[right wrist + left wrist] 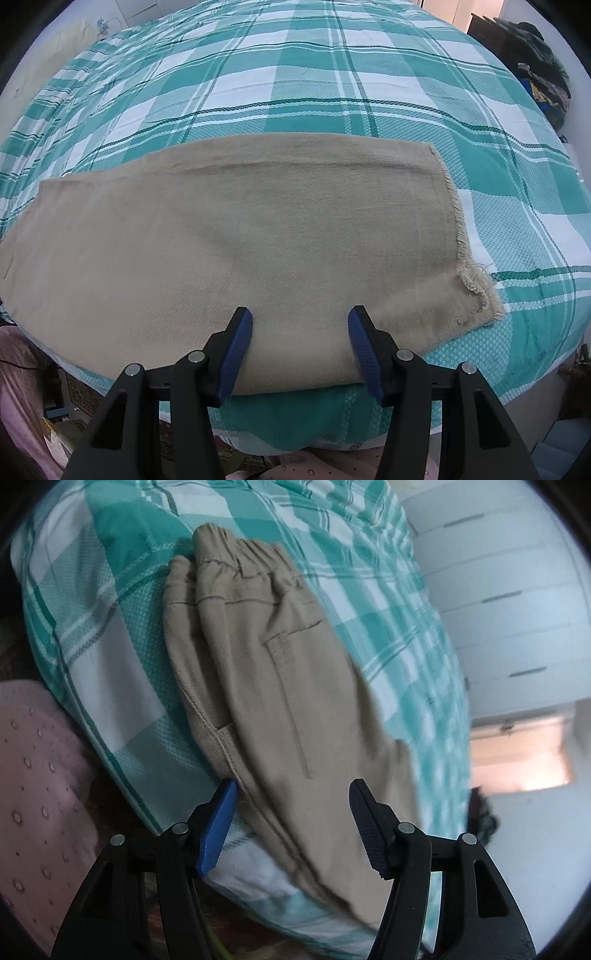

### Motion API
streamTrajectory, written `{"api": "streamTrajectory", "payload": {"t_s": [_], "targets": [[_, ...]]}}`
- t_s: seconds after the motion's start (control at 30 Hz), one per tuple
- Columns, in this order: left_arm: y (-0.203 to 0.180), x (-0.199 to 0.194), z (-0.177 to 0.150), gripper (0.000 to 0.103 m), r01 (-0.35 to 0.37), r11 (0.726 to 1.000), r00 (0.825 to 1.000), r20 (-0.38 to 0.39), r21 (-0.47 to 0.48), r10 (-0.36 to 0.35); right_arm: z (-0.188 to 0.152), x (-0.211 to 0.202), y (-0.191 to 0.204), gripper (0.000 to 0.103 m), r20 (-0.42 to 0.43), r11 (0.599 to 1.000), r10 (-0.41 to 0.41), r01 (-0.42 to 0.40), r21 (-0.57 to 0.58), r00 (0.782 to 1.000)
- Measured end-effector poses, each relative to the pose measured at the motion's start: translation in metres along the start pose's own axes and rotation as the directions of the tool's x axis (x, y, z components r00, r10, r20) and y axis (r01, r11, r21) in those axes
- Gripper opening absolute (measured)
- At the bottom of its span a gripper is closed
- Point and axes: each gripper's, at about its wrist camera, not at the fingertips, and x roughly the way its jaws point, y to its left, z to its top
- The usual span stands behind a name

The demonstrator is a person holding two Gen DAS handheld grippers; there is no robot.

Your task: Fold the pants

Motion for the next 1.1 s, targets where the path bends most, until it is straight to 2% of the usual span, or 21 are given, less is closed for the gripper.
{"api": "streamTrajectory", "payload": {"t_s": [0.03, 0.1, 0.23, 0.33, 0.53, 0.57, 0.6, 0.63, 0.67, 0.73, 0.8, 0.93, 0.97, 1.03, 1.07, 1.1], "targets": [[-0.002, -0.002, 0.001, 0.064, 0.007, 1.0, 1.0, 0.004, 0.006, -0.007, 0.0, 0.0, 0.0, 0.055, 0.001, 1.0, -0.001, 0.001, -0.001, 1.0], [-0.006, -0.001, 0.006, 0.064, -0.023, 0.999, 1.0, 0.011, 0.047, 0.022, 0.0, 0.0, 0.001, 0.055, 0.0, 1.0, -0.002, 0.002, -0.002, 1.0], [-0.006, 0.002, 0.013, 0.062, 0.004, 1.0, 1.0, 0.0, 0.004, -0.004, 0.0, 0.0, 0.0, 0.055, -0.002, 1.0, 0.001, -0.001, 0.004, 1.0], [-0.01, 0.007, 0.014, 0.062, -0.049, 0.998, 0.999, -0.011, 0.041, 0.05, 0.001, 0.0, 0.0, 0.055, -0.001, 1.0, 0.0, 0.0, 0.001, 1.0], [0.001, 0.03, 0.028, 0.061, -0.057, 0.998, 0.998, -0.021, -0.018, 0.056, 0.001, 0.001, 0.001, 0.055, -0.002, 1.0, -0.002, 0.002, 0.005, 1.0], [0.004, 0.03, 0.029, 0.057, -0.051, 0.998, 0.999, -0.013, -0.038, 0.05, 0.0, 0.0, 0.001, 0.055, 0.0, 1.0, -0.002, 0.002, 0.005, 1.0], [0.007, 0.028, 0.029, 0.04, -0.055, 0.996, 0.998, -0.003, -0.066, 0.055, 0.0, 0.0, 0.001, 0.055, 0.0, 1.0, 0.0, 0.0, 0.006, 1.0], [0.011, 0.025, 0.029, 0.011, -0.059, 0.995, 0.998, 0.005, -0.086, 0.06, 0.0, 0.0, 0.001, 0.055, 0.001, 1.0, 0.001, -0.001, 0.007, 1.0], [0.016, 0.023, 0.03, 0.004, -0.036, 0.994, 0.999, 0.012, -0.102, 0.037, 0.0, 0.001, 0.001, 0.055, 0.0, 1.0, 0.002, -0.002, 0.007, 1.0], [0.017, 0.017, 0.03, 0.003, -0.021, 0.994, 0.999, 0.028, -0.104, 0.024, 0.0, 0.001, 0.001, 0.055, -0.002, 1.0, 0.0, 0.0, 0.007, 1.0], [0.009, 0.004, 0.026, 0.002, -0.039, 0.998, 0.997, 0.059, -0.056, 0.042, 0.0, 0.001, 0.0, 0.055, -0.001, 1.0, 0.0, 0.0, 0.007, 1.0], [0.01, 0.014, 0.021, 0.003, -0.168, 0.986, 0.985, 0.036, 0.003, 0.168, 0.001, 0.001, 0.0, 0.055, 0.0, 1.0, -0.002, 0.002, 0.005, 1.0], [0.005, 0.017, 0.02, 0.004, -0.202, 0.979, 0.979, 0.035, 0.033, 0.201, 0.001, 0.002, 0.001, 0.056, -0.002, 1.0, -0.002, 0.002, 0.004, 1.0], [-0.011, 0.015, 0.016, 0.014, -0.273, 0.955, 0.962, 0.059, 0.114, 0.268, 0.001, 0.002, 0.0, 0.056, -0.003, 1.0, 0.0, 0.0, 0.004, 1.0], [-0.019, 0.01, 0.013, 0.015, -0.317, 0.936, 0.948, 0.074, 0.153, 0.308, 0.0, 0.001, 0.001, 0.056, -0.001, 1.0, 0.001, -0.001, 0.004, 1.0], [-0.028, 0.003, 0.008, 0.023, -0.369, 0.912, 0.929, 0.103, 0.183, 0.355, -0.001, 0.001, 0.001, 0.056, 0.0, 1.0, 0.003, -0.003, 0.002, 1.0]]}}
